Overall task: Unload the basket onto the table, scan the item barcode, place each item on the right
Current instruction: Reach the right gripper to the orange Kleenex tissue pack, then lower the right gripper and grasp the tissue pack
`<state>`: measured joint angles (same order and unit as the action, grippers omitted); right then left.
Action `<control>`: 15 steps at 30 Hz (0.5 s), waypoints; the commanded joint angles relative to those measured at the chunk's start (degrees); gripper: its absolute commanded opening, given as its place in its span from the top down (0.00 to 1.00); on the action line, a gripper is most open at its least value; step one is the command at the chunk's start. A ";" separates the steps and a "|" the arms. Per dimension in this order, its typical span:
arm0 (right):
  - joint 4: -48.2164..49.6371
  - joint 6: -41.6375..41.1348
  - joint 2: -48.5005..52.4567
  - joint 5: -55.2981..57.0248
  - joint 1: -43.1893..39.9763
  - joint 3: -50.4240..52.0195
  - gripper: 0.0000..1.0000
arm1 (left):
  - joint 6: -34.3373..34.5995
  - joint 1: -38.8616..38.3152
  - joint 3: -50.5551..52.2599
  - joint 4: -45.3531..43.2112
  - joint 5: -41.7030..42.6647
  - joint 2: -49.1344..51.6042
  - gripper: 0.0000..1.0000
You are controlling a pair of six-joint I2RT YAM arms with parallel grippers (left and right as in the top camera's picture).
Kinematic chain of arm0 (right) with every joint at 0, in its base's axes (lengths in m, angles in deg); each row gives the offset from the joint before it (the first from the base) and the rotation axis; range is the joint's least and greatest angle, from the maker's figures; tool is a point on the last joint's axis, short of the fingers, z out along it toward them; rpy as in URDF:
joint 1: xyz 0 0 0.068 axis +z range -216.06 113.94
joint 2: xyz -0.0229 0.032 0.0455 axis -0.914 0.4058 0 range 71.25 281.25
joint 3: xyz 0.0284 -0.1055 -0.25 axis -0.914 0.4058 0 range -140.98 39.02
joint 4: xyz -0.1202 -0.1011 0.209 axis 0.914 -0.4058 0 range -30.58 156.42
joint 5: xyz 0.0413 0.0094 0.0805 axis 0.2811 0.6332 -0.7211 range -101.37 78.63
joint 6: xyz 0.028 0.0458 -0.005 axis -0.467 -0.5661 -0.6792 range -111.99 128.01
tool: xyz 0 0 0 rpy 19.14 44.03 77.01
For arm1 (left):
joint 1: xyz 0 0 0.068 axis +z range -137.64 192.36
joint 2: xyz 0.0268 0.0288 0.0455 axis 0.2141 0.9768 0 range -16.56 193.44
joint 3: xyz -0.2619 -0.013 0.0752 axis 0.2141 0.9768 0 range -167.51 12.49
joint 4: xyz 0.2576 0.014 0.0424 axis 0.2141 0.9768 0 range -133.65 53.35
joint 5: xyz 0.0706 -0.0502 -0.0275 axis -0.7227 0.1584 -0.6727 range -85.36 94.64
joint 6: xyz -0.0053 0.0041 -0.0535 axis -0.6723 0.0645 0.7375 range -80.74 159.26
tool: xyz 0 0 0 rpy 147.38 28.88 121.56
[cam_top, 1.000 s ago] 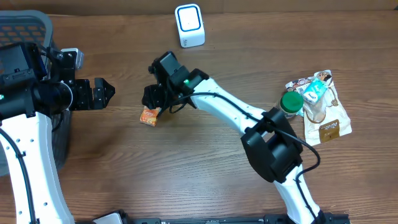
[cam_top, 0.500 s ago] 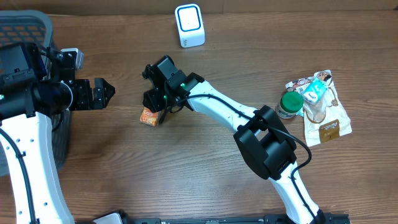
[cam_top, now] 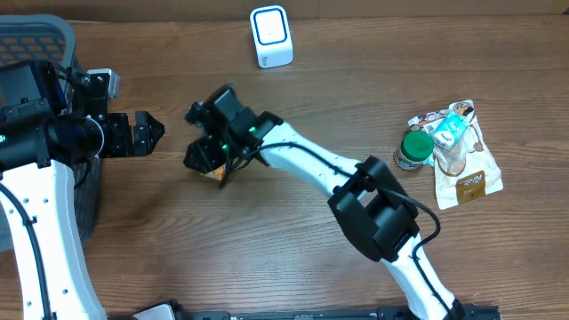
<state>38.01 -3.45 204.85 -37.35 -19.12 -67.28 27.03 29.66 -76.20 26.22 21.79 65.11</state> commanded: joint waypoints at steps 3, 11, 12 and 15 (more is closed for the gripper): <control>1.07 -2.86 2.51 4.09 2.29 -0.20 0.46 | -0.85 0.26 0.15 -0.04 0.00 0.35 0.01; -7.45 -8.50 2.47 4.07 0.72 -0.28 0.50 | -0.87 0.26 0.15 -0.02 0.00 0.35 0.01; -9.33 -9.64 2.19 3.91 0.07 -0.35 0.53 | -0.87 0.26 0.15 -0.02 0.00 0.35 0.00; -14.64 -10.47 1.05 2.99 -2.19 -0.87 0.59 | -0.85 0.26 0.15 -0.02 0.00 0.35 0.00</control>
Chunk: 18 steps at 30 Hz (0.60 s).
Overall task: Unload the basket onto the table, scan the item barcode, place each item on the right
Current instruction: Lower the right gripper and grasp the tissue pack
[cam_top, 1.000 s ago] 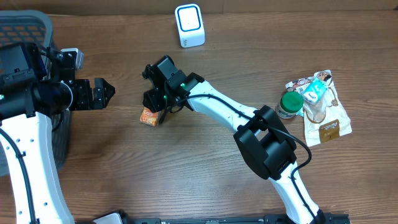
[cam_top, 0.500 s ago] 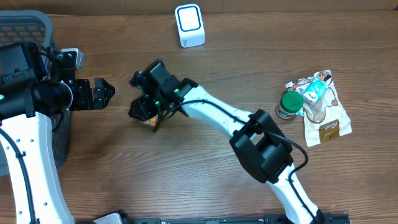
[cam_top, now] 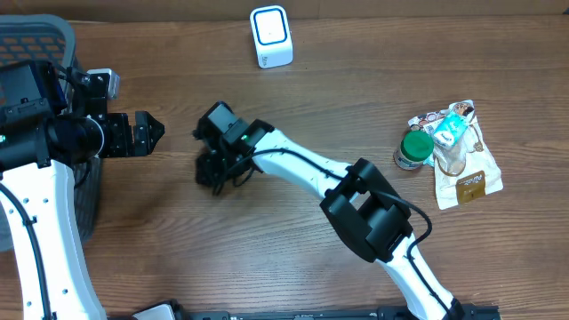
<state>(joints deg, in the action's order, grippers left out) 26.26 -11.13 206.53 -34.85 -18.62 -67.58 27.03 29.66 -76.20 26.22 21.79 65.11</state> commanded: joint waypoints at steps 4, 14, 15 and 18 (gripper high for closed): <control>-8.98 -3.43 -2.51 1.18 -5.64 -1.16 0.60 | -0.87 0.26 0.15 -0.02 0.00 0.35 0.01; -22.64 1.49 -7.08 5.14 -10.82 -1.16 0.60 | -0.87 0.26 0.13 -0.02 0.00 0.35 0.00; -23.47 1.60 -7.93 5.84 -11.04 -1.16 0.60 | -0.85 0.26 0.15 -0.02 0.00 0.35 0.00; -25.88 1.36 -11.54 7.48 -11.93 -1.16 0.62 | -0.85 0.26 0.15 -0.02 0.00 0.35 0.00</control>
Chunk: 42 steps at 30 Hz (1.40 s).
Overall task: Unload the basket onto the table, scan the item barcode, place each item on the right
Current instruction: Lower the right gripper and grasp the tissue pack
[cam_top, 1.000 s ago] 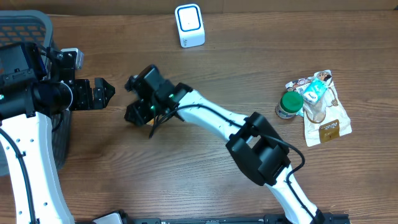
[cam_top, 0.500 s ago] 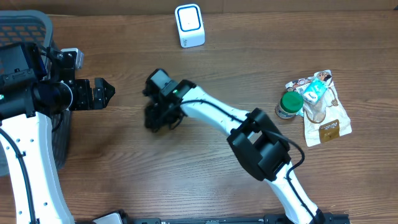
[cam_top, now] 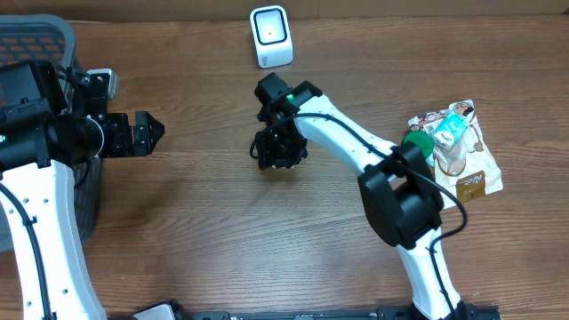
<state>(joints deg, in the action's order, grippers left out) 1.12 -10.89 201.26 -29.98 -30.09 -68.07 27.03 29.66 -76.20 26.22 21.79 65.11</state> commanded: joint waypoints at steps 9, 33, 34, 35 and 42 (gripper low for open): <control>-3.72 -6.08 -10.95 7.65 -6.27 2.08 0.62 | -0.87 0.26 0.15 -0.02 0.00 0.35 0.00; 28.15 -9.88 -9.44 -9.09 -10.86 27.02 0.75 | -0.85 0.26 0.15 -0.02 0.00 0.35 0.00; 28.15 -9.88 -9.44 -9.09 -10.86 27.02 0.76 | -0.85 0.26 0.15 -0.02 0.00 0.35 0.00; 28.20 -9.88 -9.44 -9.09 -10.82 27.02 0.78 | -0.85 0.26 0.15 -0.02 0.00 0.35 0.00; 29.38 -10.75 -9.42 -7.74 -9.40 27.76 0.82 | -0.87 0.26 0.15 -0.02 0.00 0.35 0.00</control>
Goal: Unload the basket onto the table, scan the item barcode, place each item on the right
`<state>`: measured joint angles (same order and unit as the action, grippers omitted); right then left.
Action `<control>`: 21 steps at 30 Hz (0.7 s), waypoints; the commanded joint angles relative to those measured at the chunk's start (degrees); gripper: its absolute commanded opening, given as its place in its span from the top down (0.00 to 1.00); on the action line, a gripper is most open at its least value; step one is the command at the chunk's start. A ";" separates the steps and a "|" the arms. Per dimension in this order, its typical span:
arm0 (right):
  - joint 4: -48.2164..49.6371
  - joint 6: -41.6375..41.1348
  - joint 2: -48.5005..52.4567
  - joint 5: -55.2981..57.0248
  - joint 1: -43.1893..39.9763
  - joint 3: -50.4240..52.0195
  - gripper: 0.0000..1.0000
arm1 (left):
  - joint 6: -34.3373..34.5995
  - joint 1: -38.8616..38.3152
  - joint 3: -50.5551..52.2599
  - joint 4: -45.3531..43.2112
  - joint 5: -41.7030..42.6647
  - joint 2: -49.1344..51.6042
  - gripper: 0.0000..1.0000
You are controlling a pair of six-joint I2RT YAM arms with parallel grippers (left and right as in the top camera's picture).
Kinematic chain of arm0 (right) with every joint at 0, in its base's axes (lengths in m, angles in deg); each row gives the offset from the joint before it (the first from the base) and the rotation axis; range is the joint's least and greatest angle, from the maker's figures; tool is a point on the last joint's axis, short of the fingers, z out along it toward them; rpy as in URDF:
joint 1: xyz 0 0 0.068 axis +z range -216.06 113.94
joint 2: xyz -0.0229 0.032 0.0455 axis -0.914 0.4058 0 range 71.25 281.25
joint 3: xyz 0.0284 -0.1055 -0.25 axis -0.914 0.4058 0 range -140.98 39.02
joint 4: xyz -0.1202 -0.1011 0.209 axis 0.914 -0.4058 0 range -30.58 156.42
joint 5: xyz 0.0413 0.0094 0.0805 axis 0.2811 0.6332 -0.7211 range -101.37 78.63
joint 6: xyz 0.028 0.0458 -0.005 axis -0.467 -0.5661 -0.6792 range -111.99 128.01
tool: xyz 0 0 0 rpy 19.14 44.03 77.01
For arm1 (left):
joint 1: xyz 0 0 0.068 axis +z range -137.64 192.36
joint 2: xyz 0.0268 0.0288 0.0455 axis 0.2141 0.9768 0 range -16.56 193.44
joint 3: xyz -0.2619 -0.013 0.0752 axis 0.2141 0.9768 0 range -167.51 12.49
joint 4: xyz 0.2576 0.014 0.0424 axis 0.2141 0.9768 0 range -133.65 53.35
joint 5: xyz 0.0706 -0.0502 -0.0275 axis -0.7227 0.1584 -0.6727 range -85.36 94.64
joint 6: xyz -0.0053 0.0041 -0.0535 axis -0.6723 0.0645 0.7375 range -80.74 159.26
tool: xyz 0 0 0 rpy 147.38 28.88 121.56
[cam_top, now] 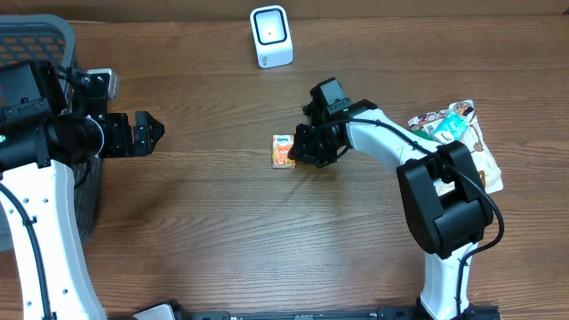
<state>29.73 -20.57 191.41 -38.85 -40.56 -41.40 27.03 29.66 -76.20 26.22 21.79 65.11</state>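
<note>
In the overhead view, a small orange and white packet (283,151) sits at the fingertips of my right gripper (299,149), which is shut on the packet's right edge near the table's middle. The white scanner (270,36) with a blue-rimmed window stands at the back, well beyond the packet. My left gripper (149,133) hangs at the far left, away from both and holding nothing. Whether its jaws are apart does not show from above.
A green-lidded jar (411,151) and several snack pouches (462,164) lie at the right, behind the right arm. A grey mesh basket (36,53) stands at the left edge under the left arm.
My right gripper has moved right, from below the scanner to right of centre. The orange packet, hidden under the gripper before, now shows at its fingertips. The left arm has not moved.
First my right gripper was reached far left, over the orange packet at left of centre. Then it stood close by with the packet hidden. Then it was below the scanner. Now it is right of centre with the packet at its tips.
</note>
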 commanded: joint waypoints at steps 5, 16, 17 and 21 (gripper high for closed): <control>3.63 -3.17 0.44 1.97 2.34 3.54 0.82 | -0.85 0.26 0.13 -0.02 0.00 0.35 0.00; -2.54 -1.20 -2.64 4.20 1.46 0.46 0.96 | -0.85 0.26 0.15 -0.02 0.00 0.35 0.00; -4.85 -0.42 -3.93 6.43 1.49 -0.81 0.96 | -0.85 0.26 0.15 -0.02 0.00 0.35 0.00; -14.14 1.20 -8.44 17.27 3.39 -6.58 0.96 | -0.85 0.26 0.15 -0.02 0.00 0.35 0.01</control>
<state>17.91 -21.31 188.48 -31.42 -38.44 -42.84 27.03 29.66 -76.20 26.22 21.79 65.11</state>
